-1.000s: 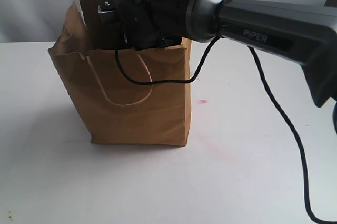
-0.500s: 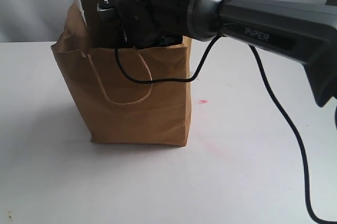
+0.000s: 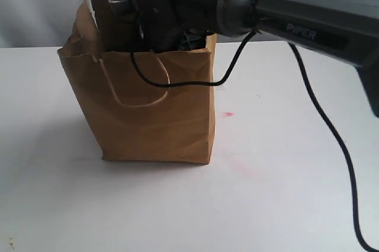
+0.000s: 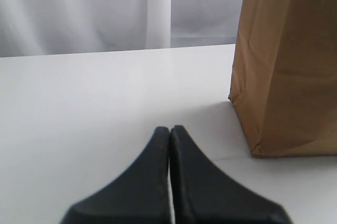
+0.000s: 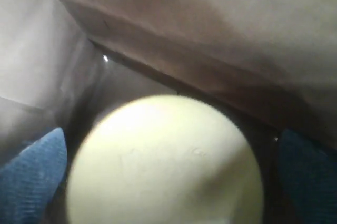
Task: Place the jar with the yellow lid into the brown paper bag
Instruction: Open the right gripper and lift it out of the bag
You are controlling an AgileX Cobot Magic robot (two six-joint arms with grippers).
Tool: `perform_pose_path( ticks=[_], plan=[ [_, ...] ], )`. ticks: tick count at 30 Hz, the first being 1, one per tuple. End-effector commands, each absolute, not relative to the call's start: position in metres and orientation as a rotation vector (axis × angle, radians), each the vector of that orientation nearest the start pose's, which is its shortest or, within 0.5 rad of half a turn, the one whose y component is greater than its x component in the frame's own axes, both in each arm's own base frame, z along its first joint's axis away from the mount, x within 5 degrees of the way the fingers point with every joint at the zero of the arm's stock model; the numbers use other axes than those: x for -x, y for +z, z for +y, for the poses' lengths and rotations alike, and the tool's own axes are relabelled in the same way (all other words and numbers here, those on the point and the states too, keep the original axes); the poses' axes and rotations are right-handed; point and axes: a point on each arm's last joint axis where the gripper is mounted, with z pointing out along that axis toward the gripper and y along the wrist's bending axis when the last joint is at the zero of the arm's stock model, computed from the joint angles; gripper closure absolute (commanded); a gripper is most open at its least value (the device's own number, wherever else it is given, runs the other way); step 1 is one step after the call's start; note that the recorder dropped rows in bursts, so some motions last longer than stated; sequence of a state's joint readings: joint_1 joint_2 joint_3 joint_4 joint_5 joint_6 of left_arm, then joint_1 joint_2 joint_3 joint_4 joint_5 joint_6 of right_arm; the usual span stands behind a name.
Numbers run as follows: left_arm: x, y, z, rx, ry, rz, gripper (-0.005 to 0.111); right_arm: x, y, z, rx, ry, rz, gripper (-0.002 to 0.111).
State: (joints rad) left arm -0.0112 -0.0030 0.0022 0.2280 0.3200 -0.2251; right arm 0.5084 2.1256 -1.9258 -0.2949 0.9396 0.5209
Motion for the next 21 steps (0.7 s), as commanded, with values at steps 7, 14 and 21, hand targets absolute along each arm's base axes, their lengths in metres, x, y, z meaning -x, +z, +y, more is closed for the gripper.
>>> perform_pose_path(
  ticks=[7, 14, 21],
  plan=[
    [-0.054, 0.186, 0.005, 0.048, 0.038, 1.786, 0.106, -0.398, 0.349, 0.206, 0.122, 0.15, 2.369, 0.018],
    [-0.054, 0.186, 0.005, 0.048, 0.038, 1.786, 0.106, -0.376, 0.388, 0.198, 0.108, 0.221, 2.296, 0.073],
    [-0.054, 0.186, 0.005, 0.048, 0.038, 1.786, 0.106, -0.347, 0.417, 0.179, 0.114, 0.172, 2.335, 0.108]
  ],
)
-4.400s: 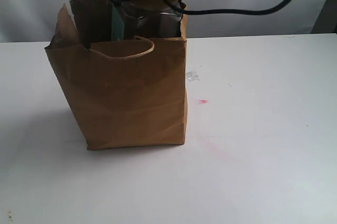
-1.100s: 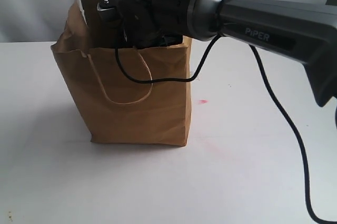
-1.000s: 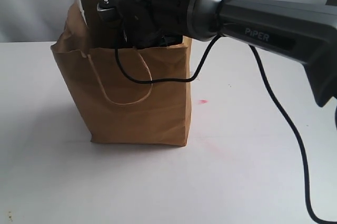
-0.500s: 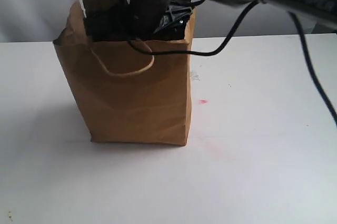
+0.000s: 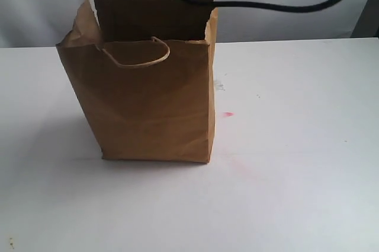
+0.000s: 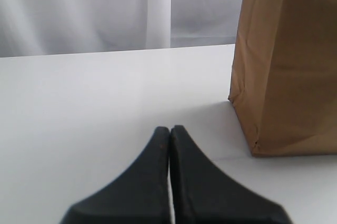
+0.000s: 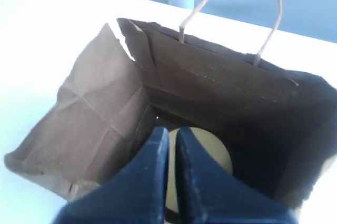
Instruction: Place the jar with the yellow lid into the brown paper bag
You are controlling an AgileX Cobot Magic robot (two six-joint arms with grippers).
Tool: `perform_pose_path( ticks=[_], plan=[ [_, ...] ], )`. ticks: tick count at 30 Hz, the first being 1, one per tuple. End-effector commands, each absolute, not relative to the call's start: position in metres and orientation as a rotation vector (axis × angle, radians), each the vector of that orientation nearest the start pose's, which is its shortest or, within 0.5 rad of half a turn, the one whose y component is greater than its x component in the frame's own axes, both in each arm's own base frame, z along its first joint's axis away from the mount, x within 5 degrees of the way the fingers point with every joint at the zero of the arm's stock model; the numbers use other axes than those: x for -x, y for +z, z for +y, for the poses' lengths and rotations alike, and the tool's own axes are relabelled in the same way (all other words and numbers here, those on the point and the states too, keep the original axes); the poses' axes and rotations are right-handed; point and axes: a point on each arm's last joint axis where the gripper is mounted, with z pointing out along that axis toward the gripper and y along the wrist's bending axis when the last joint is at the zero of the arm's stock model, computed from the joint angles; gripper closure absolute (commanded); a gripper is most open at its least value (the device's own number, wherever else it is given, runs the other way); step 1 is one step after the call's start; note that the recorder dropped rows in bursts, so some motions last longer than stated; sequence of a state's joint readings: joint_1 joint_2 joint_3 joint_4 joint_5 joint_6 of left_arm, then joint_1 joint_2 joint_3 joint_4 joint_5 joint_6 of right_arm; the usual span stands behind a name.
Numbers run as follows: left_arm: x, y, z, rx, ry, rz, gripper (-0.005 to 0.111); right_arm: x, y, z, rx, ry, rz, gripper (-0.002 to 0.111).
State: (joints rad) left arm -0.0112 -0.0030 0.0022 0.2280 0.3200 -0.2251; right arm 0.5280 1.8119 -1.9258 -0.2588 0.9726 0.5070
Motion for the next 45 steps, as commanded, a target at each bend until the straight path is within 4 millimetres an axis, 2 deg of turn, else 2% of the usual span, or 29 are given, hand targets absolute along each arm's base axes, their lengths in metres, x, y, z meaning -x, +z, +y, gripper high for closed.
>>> perform_pose_path(
  ticks=[1, 4, 7, 11, 14, 16, 22, 28, 33, 38, 42, 45],
  plan=[
    [-0.054, 0.186, 0.005, 0.048, 0.038, 1.786, 0.106, -0.342, 0.419, 0.176, 0.127, 0.149, 2.358, 0.108],
    [-0.054, 0.186, 0.005, 0.048, 0.038, 1.786, 0.106, -0.32, 0.433, 0.162, 0.156, 0.094, 2.409, 0.108],
    [-0.054, 0.186, 0.005, 0.048, 0.038, 1.786, 0.106, -0.3, 0.455, 0.155, 0.199, 0.108, 2.351, 0.108],
    [-0.054, 0.186, 0.005, 0.048, 0.038, 1.786, 0.106, -0.258, 0.48, 0.143, 0.227, 0.16, 2.282, 0.108],
    [-0.054, 0.186, 0.005, 0.048, 0.038, 1.786, 0.106, -0.228, 0.489, 0.133, 0.236, 0.2, 2.254, 0.108],
    [-0.054, 0.186, 0.005, 0.048, 0.038, 1.786, 0.106, -0.207, 0.487, 0.125, 0.232, 0.227, 2.256, 0.108],
    [-0.054, 0.186, 0.005, 0.048, 0.038, 1.786, 0.106, -0.158, 0.453, 0.101, 0.229, 0.258, 2.313, 0.108],
    [-0.054, 0.186, 0.005, 0.048, 0.038, 1.786, 0.106, -0.122, 0.409, 0.09, 0.242, 0.515, 2.182, 0.108],
    [-0.054, 0.186, 0.005, 0.048, 0.038, 1.786, 0.106, -0.113, 0.366, 0.088, 0.266, 0.626, 2.03, 0.108],
    [-0.054, 0.186, 0.005, 0.048, 0.038, 1.786, 0.106, -0.115, 0.334, 0.094, 0.278, 0.705, 1.936, 0.108],
    [-0.054, 0.186, 0.005, 0.048, 0.038, 1.786, 0.106, -0.115, 0.322, 0.094, 0.284, 0.689, 1.972, 0.108],
    [-0.054, 0.186, 0.005, 0.048, 0.038, 1.786, 0.106, -0.115, 0.321, 0.094, 0.282, 0.69, 1.975, 0.108]
  ],
)
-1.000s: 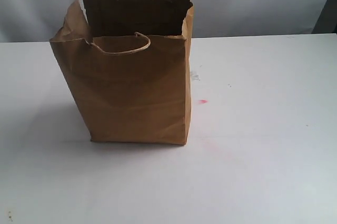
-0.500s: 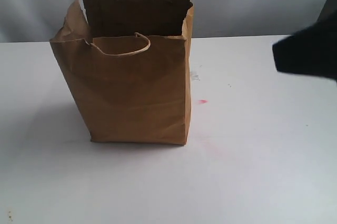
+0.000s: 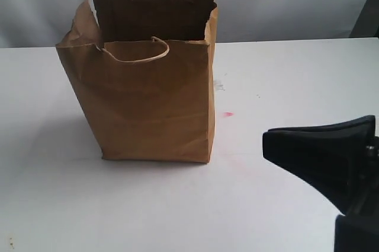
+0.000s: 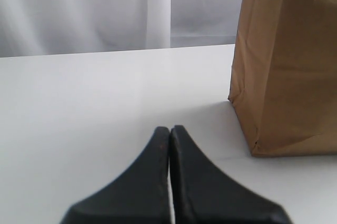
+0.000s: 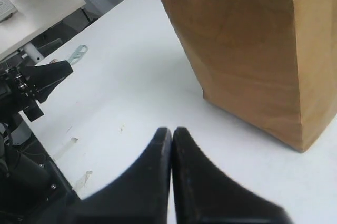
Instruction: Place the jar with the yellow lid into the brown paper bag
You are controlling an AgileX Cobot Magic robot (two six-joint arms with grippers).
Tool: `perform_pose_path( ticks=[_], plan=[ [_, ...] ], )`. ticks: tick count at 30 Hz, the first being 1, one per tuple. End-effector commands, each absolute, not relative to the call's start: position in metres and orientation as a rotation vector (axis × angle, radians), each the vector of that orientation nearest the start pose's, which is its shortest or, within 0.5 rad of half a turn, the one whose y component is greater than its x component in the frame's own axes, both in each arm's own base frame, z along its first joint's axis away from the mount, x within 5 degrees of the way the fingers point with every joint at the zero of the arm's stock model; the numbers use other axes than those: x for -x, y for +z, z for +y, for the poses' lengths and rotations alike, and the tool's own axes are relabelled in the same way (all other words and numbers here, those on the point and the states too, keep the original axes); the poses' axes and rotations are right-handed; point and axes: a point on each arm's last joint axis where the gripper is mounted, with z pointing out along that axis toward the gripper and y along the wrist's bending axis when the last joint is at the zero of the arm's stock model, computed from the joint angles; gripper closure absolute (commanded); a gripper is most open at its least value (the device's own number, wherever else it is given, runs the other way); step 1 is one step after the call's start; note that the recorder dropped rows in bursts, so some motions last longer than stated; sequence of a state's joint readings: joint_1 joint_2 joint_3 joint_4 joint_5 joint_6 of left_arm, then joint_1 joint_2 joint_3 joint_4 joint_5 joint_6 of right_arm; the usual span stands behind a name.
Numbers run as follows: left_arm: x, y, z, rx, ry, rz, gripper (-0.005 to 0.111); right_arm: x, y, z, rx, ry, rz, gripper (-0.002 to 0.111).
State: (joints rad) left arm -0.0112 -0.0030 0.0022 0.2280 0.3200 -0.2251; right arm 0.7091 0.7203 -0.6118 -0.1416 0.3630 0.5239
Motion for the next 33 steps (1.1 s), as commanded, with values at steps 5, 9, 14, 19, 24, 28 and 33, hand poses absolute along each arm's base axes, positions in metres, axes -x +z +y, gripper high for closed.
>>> perform_pose_path(
  ticks=[5, 9, 14, 19, 24, 28, 33],
  plan=[
    [-0.054, 0.186, 0.005, 0.048, 0.038, 1.786, 0.106, -0.116, 0.322, 0.093, 0.33, 0.633, 1.952, 0.108],
    [-0.054, 0.186, 0.005, 0.048, 0.038, 1.786, 0.106, -0.111, 0.321, 0.079, 0.39, 0.53, 1.825, 0.108],
    [-0.054, 0.186, 0.005, 0.048, 0.038, 1.786, 0.106, -0.103, 0.297, 0.054, 0.301, 0.455, 1.681, 0.108],
    [-0.054, 0.186, 0.005, 0.048, 0.038, 1.786, 0.106, -0.084, 0.269, 0.032, 0.184, 0.388, 1.583, 0.108],
    [-0.054, 0.186, 0.005, 0.048, 0.038, 1.786, 0.106, -0.06, 0.243, 0.012, -0.025, 0.341, 1.469, 0.108],
    [-0.054, 0.186, 0.005, 0.048, 0.038, 1.786, 0.106, -0.053, 0.241, 0.006, -0.093, 0.283, 1.413, 0.108],
    [-0.054, 0.186, 0.005, 0.048, 0.038, 1.786, 0.106, -0.054, 0.232, 0.003, -0.063, 0.19, 1.506, 0.108]
  ],
)
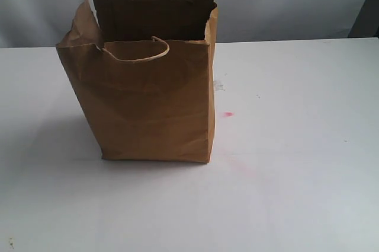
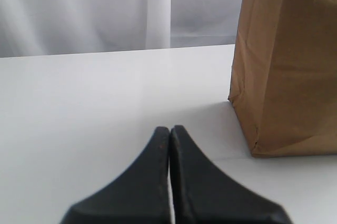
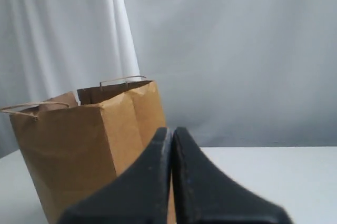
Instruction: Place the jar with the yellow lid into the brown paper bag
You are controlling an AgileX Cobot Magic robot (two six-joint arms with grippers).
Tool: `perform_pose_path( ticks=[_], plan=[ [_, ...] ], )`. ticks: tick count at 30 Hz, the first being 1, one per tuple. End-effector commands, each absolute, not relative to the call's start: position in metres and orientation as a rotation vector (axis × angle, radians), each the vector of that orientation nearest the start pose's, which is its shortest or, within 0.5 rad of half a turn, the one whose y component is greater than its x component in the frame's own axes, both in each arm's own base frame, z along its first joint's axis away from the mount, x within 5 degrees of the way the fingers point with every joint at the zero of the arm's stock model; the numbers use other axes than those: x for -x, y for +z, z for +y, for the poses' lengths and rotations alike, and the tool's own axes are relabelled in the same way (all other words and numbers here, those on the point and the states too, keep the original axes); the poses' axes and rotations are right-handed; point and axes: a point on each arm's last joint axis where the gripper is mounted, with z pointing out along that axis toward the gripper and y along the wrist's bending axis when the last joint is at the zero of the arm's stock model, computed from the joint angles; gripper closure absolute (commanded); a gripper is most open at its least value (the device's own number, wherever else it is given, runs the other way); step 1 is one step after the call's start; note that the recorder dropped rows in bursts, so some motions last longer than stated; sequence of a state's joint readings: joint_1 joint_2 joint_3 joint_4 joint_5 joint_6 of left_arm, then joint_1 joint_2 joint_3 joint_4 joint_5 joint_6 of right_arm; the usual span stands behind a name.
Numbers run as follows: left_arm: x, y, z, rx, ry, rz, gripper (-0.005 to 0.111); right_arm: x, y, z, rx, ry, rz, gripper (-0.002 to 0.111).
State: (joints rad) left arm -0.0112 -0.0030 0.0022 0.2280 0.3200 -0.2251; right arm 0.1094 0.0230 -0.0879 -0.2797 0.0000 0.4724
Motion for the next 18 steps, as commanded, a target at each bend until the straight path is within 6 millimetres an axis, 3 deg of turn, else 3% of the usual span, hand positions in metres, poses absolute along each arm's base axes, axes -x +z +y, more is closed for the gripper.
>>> perform_pose_path(
  ticks=[1, 7, 18],
  plan=[
    [-0.054, 0.186, 0.005, 0.048, 0.038, 1.786, 0.106, -0.054, 0.23, 0.003, -0.07, 0.184, 1.529, 0.108],
    [-0.054, 0.186, 0.005, 0.048, 0.038, 1.786, 0.106, -0.058, 0.202, 0.003, -0.055, 0.164, 1.61, 0.108],
    [-0.054, 0.186, 0.005, 0.048, 0.038, 1.786, 0.106, -0.058, 0.201, 0.004, -0.037, 0.169, 1.629, 0.108]
  ],
)
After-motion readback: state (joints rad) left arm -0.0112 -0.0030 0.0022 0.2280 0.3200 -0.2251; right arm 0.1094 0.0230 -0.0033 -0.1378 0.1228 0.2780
